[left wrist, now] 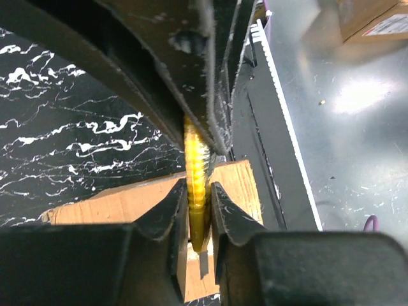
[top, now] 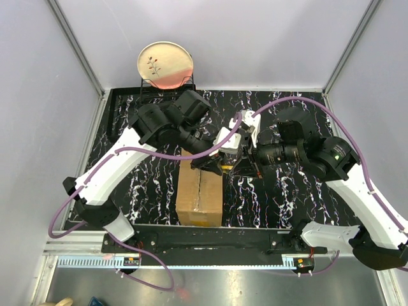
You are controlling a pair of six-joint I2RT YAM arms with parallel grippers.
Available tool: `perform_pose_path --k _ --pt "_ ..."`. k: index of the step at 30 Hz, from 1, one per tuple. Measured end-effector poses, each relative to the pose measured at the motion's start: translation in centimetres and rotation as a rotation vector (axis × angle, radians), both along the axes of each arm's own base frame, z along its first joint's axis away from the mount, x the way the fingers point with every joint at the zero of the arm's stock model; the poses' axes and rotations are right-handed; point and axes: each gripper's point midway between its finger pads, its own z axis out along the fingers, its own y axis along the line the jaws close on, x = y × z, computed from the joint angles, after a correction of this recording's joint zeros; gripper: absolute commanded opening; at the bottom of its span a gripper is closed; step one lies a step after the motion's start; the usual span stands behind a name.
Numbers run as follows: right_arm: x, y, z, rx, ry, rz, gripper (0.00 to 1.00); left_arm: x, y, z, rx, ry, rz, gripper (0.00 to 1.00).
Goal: Unpack the express box
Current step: Cut the express box at the center of the board.
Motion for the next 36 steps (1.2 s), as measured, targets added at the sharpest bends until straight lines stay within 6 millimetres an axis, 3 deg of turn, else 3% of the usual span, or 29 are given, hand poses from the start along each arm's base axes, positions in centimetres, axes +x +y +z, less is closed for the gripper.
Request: perform_pose_path --k 5,6,7,8,17,23,30,33,36 --pt "0.6 -0.3 -0.1 -0.002 -0.025 -0.036 0.01 0.4 -0.4 -0.1 0.013 -0.013 0.0 0.0" --pt "0.6 -0.5 0.1 0.002 -0.036 -0.046 0.2 0.5 -0.5 -0.1 0.01 -0.019 -0.001 0.0" --pt "0.7 -0.6 0.2 0.01 -0.048 -0.055 0.81 0.5 -0.6 0.1 0.004 -0.023 -0.001 0.0" --pt "0.6 -0.7 0.4 0.018 -0.06 -0.058 1.0 0.5 -0.7 0.2 -0.001 -0.018 0.002 0.0" --pt "0.2 -2.4 2.8 0.223 -0.217 -0.154 1.0 -0.4 -0.8 -1.0 -0.024 0.134 0.084 0.0" --pt "-0.5 -3.1 2.9 0.327 -0.219 -0.193 1.0 -0.1 -1.2 1.7 -0.152 0.245 0.144 0.0" --pt "0.6 -1.4 3.7 0.364 -0.216 -0.179 0.99 0.0 -1.6 3.1 -0.218 0.332 0.148 0.0" --pt "1.0 -0.9 3.8 0.373 -0.218 -0.17 0.88 -0.3 -1.7 3.1 -0.22 0.353 0.137 0.0" --pt "0.9 -0.5 4.2 0.388 -0.226 -0.149 0.56 -0.4 -1.7 3.2 -0.221 0.365 0.131 0.0"
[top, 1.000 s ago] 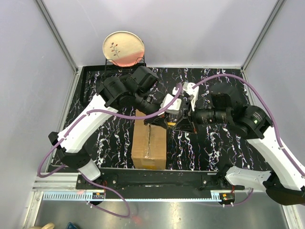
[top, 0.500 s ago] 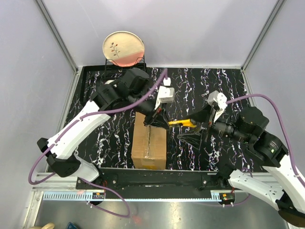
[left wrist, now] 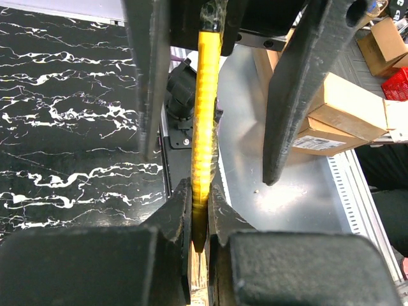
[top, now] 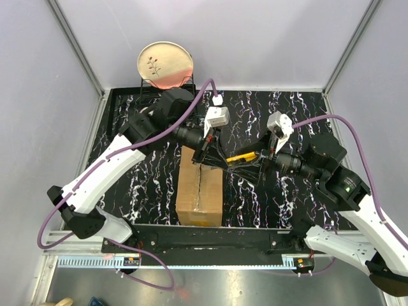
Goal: Unpack the express box
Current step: Cut the express box at the center of the board.
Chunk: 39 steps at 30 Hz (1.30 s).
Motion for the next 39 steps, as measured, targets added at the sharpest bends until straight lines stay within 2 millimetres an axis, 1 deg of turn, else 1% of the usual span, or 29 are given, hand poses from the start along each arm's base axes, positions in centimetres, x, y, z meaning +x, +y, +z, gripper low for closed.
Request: perform_pose_path --k 1,2,3,5,7,9,10,11,12,13,15,18,19,20,21,22,24,25,28,30,32,35,37,38,39 --pt "-0.1 0.1 0.2 0.007 -0.007 0.01 0.36 0.0 0.0 0.0 -0.002 0.003 -0.002 0.0" --pt "-0.1 0.3 0.3 0.009 -0.01 0.019 0.29 -0.1 0.0 0.0 -0.003 0.005 -0.004 0.0" --pt "-0.2 0.4 0.3 0.01 -0.015 0.03 0.25 -0.2 0.1 0.0 -0.003 0.007 -0.009 0.0" --pt "-0.3 0.5 0.4 0.013 -0.013 0.039 0.22 -0.5 0.2 0.1 -0.007 0.013 -0.02 0.0" --pt "-0.5 0.7 0.6 0.019 -0.01 0.052 0.15 -0.7 0.3 0.3 -0.014 0.01 -0.028 0.0" --pt "-0.5 0.7 0.7 0.023 -0.008 0.059 0.03 -0.8 0.5 0.5 -0.018 0.005 -0.028 0.0" --pt "-0.6 0.8 0.7 0.024 -0.007 0.06 0.0 -0.8 0.5 0.5 -0.018 0.004 -0.027 0.05" --pt "-0.5 0.8 0.7 0.023 -0.008 0.06 0.0 -0.8 0.5 0.5 -0.018 0.005 -0.026 0.14" --pt "-0.5 0.7 0.7 0.023 -0.007 0.057 0.0 -0.7 0.5 0.4 -0.016 0.003 -0.022 0.41" --pt "-0.5 0.7 0.6 0.021 -0.005 0.055 0.0 -0.6 0.5 0.3 -0.009 0.001 -0.011 0.49" --pt "-0.3 0.7 0.4 0.013 0.003 0.049 0.0 0.1 0.5 0.1 0.007 -0.034 0.024 0.55" --pt "-0.1 0.6 -0.8 -0.021 0.049 0.025 0.0 2.0 1.0 -1.2 0.063 -0.149 0.112 0.55" --pt "0.3 0.5 -1.4 -0.033 0.067 0.003 0.0 2.7 1.4 -2.0 0.085 -0.207 0.134 0.56" --pt "0.6 0.4 -2.4 -0.051 0.099 -0.017 0.0 3.3 2.3 -3.1 0.112 -0.277 0.149 0.57" --pt "0.6 0.4 -3.5 -0.067 0.139 -0.028 0.0 3.7 3.5 -4.6 0.15 -0.345 0.159 0.57" --pt "0.6 0.4 -4.4 -0.08 0.171 -0.031 0.0 4.0 4.5 -5.6 0.178 -0.392 0.162 0.58" --pt "0.2 0.1 -6.5 -0.107 0.25 -0.045 0.0 5.0 7.5 -8.1 0.26 -0.512 0.168 0.58" --pt "-0.1 -0.1 -7.2 -0.113 0.284 -0.05 0.0 5.5 8.9 -9.1 0.296 -0.575 0.161 0.58" --pt "-0.7 -0.5 -7.7 -0.102 0.348 -0.062 0.0 6.5 12.2 -10.9 0.376 -0.729 0.135 0.58" --pt "-0.8 -0.8 -8.0 -0.095 0.385 -0.085 0.0 6.7 13.4 -11.5 0.403 -0.819 0.099 0.59" --pt "-0.6 -1.1 -8.7 -0.097 0.442 -0.125 0.0 6.7 13.6 -11.4 0.398 -0.889 0.049 0.61" --pt "0.1 -1.8 -10.5 -0.112 0.52 -0.223 0.0 6.9 12.7 -10.6 0.375 -0.945 -0.003 0.61" --pt "0.7 -2.3 -11.8 -0.127 0.56 -0.285 0.0 6.9 11.0 -9.4 0.352 -0.937 -0.017 0.63" --pt "0.9 -2.6 -12.4 -0.134 0.576 -0.318 0.0 7.2 9.8 -8.8 0.34 -0.917 -0.013 0.69" --pt "1.2 -2.9 -12.9 -0.138 0.586 -0.348 0.0 7.5 8.8 -8.3 0.33 -0.898 -0.004 0.73"
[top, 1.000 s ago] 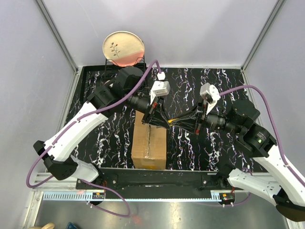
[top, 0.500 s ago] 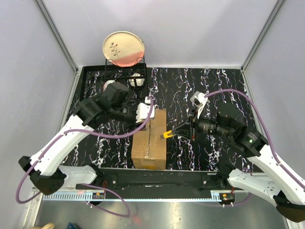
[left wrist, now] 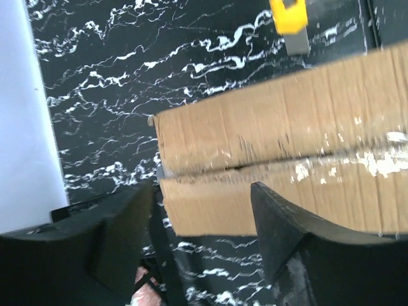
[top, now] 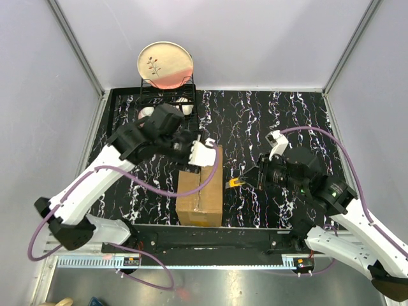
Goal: Unpack the express box
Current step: Cut the express box at the center of the board.
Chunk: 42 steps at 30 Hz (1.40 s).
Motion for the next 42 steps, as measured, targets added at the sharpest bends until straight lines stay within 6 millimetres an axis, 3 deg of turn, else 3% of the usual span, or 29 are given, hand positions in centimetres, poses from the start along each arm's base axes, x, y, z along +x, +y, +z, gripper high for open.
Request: perform_pose_path --k 3,6,11,16,20,26,32,42 --pt "0.8 -1.0 -0.2 -0.014 -0.002 -0.082 0.0 1.1 -2.2 -0.1 -0.019 0.059 0.027 0.74" --pt "1.5 -1.9 -0.1 -0.016 -0.021 -0.149 0.0 0.6 -2.8 -2.5 -0.001 0.076 0.014 0.75" --pt "3.8 -3.4 -1.5 -0.094 -0.019 -0.298 0.0 -3.7 -1.8 -7.3 0.099 -0.034 -0.199 0.74" --pt "6.4 -3.5 -4.8 -0.236 0.029 -0.393 0.0 -2.2 -0.9 -8.0 0.137 -0.197 -0.257 0.72" --pt "7.9 -2.7 -7.5 -0.319 0.07 -0.409 0.0 -0.1 -1.2 -8.1 0.132 -0.302 -0.259 0.71" --pt "9.5 -1.2 -7.9 -0.309 0.064 -0.411 0.0 1.7 -1.6 -7.1 0.118 -0.4 -0.266 0.7" --pt "11.5 1.1 -7.4 -0.27 0.062 -0.394 0.0 1.4 -1.1 -8.7 0.135 -0.425 -0.297 0.69" --pt "14.1 5.5 -6.7 -0.218 0.079 -0.315 0.0 0.3 0.5 -9.0 0.129 -0.406 -0.268 0.7"
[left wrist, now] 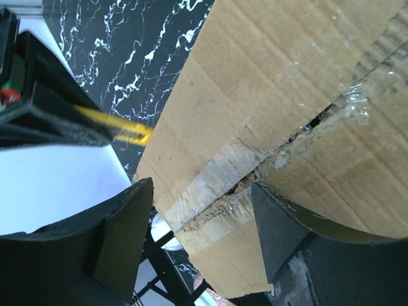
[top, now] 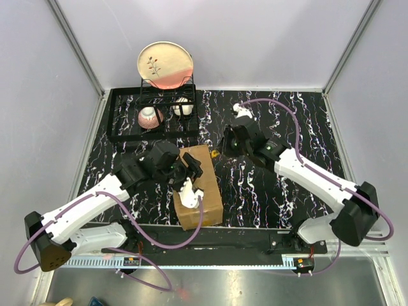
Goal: Unpack the express box
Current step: Cut the express box at the center of the board.
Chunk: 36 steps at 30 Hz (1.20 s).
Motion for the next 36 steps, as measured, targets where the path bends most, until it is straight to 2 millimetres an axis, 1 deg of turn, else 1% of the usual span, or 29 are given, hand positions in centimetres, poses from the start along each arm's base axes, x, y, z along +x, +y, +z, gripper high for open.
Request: perform_pose_path --k 6,12,20,24,27,30,32,33,35,36 --pt "1.5 3.2 1.2 0.069 -0.01 0.065 0.0 -1.7 0.6 -0.6 0.015 0.086 0.021 0.7" --pt "1.3 5.2 1.3 0.134 0.016 0.125 0.0 -3.2 0.9 -1.2 0.036 0.168 0.04 0.69" --pt "0.9 6.5 1.2 0.184 0.051 0.166 0.0 -4.5 1.3 -1.8 0.032 0.215 0.048 0.7" --pt "0.9 7.0 0.9 0.2 0.067 0.175 0.0 -5.3 1.1 -2.2 0.018 0.239 0.046 0.7" --pt "0.7 6.9 0.1 0.199 0.08 0.173 0.0 -5.4 0.8 -2.7 -0.01 0.239 0.056 0.7" --pt "0.3 6.3 -1.7 0.17 0.109 0.162 0.0 -5.2 0.7 -3.2 -0.049 0.222 0.073 0.69" --pt "0.1 6.0 -2.5 0.152 0.124 0.153 0.0 -5.0 0.4 -3.3 -0.075 0.207 0.085 0.66" --pt "0.0 5.9 -2.7 0.147 0.13 0.152 0.0 -4.8 0.2 -3.3 -0.085 0.2 0.091 0.6" --pt "0.0 5.9 -2.7 0.149 0.13 0.153 0.0 -4.5 -0.1 -3.4 -0.102 0.192 0.105 0.54" --pt "0.0 5.9 -2.7 0.15 0.13 0.153 0.0 -4.3 -0.3 -3.5 -0.107 0.188 0.111 0.45"
